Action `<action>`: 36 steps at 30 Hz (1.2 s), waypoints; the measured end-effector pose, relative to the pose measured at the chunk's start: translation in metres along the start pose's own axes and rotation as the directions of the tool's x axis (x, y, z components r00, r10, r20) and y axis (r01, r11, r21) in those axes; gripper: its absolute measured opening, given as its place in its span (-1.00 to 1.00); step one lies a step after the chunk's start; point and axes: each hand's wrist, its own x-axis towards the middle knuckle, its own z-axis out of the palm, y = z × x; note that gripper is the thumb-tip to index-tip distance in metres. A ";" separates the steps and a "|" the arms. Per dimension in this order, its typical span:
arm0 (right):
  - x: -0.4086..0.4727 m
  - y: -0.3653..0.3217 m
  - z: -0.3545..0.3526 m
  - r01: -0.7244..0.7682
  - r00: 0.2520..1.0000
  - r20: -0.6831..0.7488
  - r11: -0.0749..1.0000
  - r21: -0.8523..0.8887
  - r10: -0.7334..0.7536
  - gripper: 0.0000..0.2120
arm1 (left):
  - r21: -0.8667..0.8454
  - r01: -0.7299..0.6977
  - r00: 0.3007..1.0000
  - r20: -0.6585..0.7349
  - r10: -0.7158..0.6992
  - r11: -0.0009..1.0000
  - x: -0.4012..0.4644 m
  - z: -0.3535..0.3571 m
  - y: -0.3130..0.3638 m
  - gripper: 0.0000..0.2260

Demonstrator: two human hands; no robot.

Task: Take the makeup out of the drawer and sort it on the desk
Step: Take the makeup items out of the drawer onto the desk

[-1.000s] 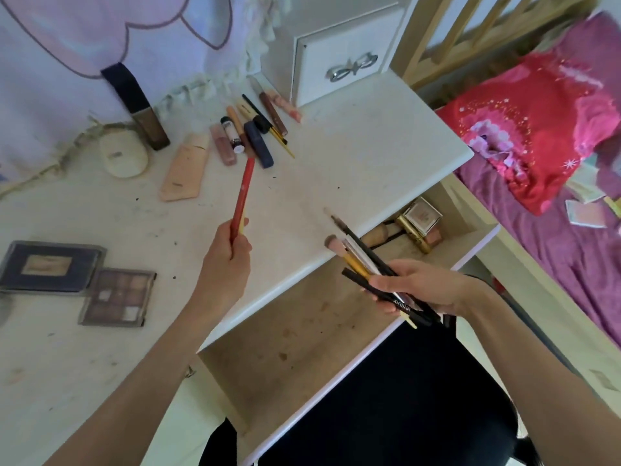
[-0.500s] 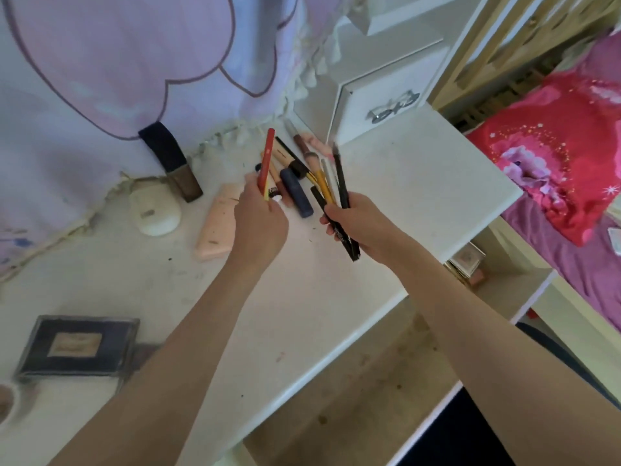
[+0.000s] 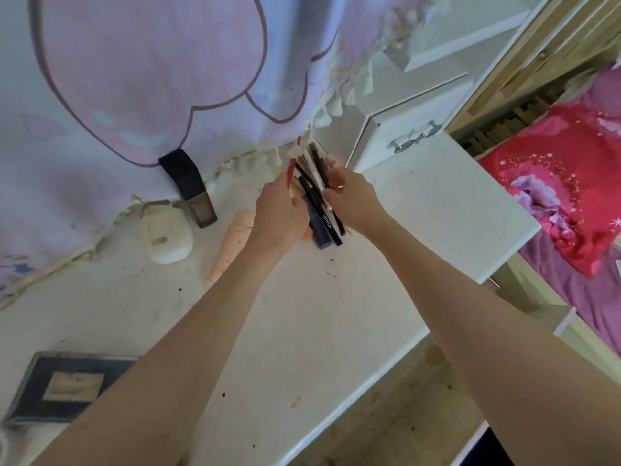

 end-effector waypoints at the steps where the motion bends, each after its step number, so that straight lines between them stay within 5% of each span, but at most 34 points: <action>1: -0.002 0.003 0.000 0.022 1.000 -0.010 0.999 -0.037 -0.023 -0.69 | 0.035 -0.039 0.999 0.014 0.039 0.999 -0.002 0.000 -0.001 -0.66; 7: -0.039 0.024 -0.005 0.153 0.988 -0.020 0.985 -0.083 -0.156 -0.67 | 0.195 -0.297 0.954 0.013 0.300 0.935 -0.035 0.008 -0.016 -0.62; 17: -0.168 0.152 -0.050 0.028 0.974 -0.223 0.999 -0.041 -0.037 -0.70 | 0.285 -0.664 0.739 0.110 0.664 0.692 -0.153 0.093 -0.015 -0.74; 21: -0.196 0.223 -0.058 -0.059 0.993 -0.113 0.959 -0.278 0.028 -0.70 | 0.294 -0.726 0.686 0.377 0.622 0.622 -0.193 0.151 -0.026 -0.70; 25: -0.185 0.268 -0.071 -0.054 0.995 -0.103 0.874 -0.483 0.005 -0.73 | 0.364 -0.714 0.668 0.609 0.426 0.599 -0.199 0.207 -0.037 -0.55; 28: -0.158 0.286 -0.087 -0.100 0.995 -0.054 0.777 -0.621 0.085 -0.63 | 0.485 -0.693 0.704 0.613 0.359 0.533 -0.186 0.237 -0.035 -0.47; 33: -0.112 0.312 -0.094 -0.163 0.984 -0.029 0.814 -0.557 0.177 -0.59 | 0.660 -0.641 0.766 0.527 0.367 0.392 -0.155 0.276 -0.032 -0.24; 36: -0.096 0.325 -0.088 -0.180 0.976 0.007 0.822 -0.540 0.218 -0.58 | 0.713 -0.578 0.813 0.459 0.359 0.397 -0.141 0.289 -0.038 -0.18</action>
